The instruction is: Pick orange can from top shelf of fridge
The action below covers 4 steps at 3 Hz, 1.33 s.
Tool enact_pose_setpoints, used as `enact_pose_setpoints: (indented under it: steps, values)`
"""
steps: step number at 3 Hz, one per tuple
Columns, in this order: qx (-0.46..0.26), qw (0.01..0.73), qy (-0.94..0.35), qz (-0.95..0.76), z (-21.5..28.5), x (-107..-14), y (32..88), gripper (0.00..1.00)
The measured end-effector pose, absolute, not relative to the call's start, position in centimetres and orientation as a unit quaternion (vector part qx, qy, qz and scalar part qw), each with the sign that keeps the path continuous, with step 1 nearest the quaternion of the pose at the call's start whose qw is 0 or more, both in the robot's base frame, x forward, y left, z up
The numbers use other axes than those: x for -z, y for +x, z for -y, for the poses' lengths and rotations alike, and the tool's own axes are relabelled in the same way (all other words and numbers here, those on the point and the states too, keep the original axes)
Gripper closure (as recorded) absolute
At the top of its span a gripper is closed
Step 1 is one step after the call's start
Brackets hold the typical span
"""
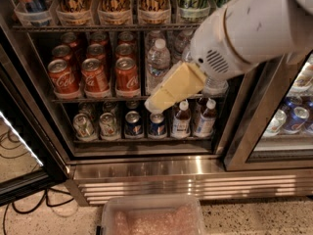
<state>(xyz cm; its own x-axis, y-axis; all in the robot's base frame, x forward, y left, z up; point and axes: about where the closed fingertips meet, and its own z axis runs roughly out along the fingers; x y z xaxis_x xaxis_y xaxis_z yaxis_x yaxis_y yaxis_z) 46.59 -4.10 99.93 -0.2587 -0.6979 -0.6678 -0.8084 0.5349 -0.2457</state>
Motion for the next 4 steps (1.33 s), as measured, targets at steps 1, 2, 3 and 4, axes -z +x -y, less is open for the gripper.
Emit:
enact_pose_setpoints:
  steps: [1, 2, 3, 4]
  values:
    - [-0.100, 0.410, -0.454, -0.785, 2.3, -96.9, 44.9, 0.00]
    - [-0.119, 0.469, -0.440, -0.757, 0.8, -96.5, 46.1, 0.00]
    - [-0.129, 0.537, -0.413, -0.724, -0.3, -98.7, 49.1, 0.00]
    - [-0.125, 0.549, -0.410, -0.717, -0.4, -99.4, 49.4, 0.00]
